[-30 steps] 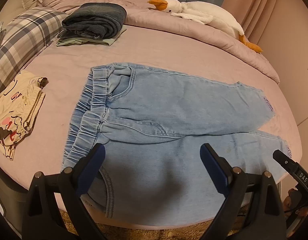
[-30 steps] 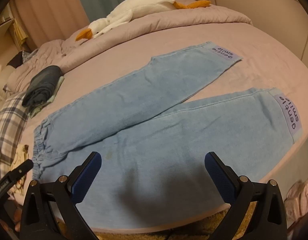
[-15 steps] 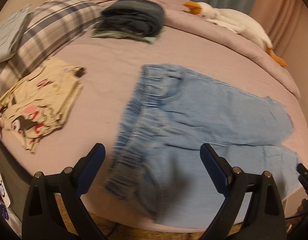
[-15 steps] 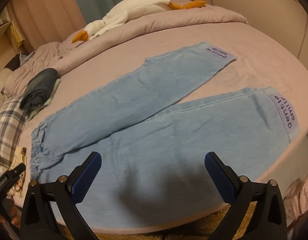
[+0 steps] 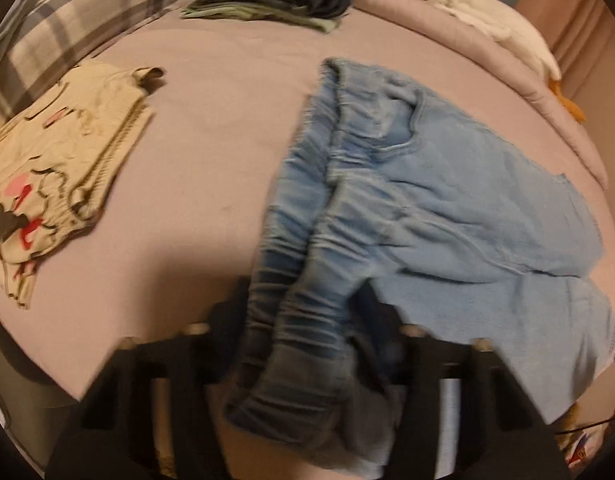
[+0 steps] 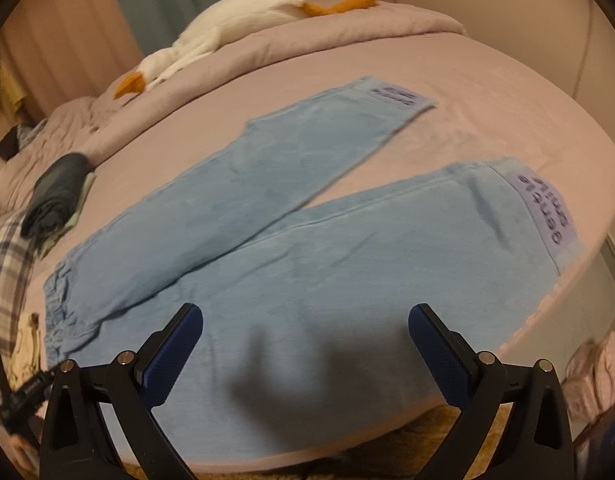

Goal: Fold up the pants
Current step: 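Grasp the elastic waistband of the jeans with the left tool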

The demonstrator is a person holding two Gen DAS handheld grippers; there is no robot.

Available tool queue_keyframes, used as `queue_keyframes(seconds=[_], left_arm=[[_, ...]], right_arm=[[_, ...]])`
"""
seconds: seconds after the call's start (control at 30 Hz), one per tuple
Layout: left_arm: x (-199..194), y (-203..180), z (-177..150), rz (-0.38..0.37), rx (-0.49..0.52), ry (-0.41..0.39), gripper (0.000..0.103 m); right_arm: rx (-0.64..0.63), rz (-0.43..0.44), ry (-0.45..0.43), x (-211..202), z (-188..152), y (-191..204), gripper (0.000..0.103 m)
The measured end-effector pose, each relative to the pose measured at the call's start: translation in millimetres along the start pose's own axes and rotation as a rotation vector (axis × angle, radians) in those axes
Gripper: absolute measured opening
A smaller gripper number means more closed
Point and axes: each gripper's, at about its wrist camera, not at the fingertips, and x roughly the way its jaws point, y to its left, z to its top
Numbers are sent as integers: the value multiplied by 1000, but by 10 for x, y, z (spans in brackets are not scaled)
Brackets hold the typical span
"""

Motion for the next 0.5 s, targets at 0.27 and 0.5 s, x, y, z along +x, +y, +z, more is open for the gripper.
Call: queue_keyframes(seconds=[0.27, 0.5], left_arm=[[-500, 93, 77, -78, -45, -82, 17], [-328, 357, -21, 3, -82, -29, 18]], right_arm=[[-35, 5, 2, -52, 18, 54, 95], [-74, 58, 6, -14, 70, 207, 95]])
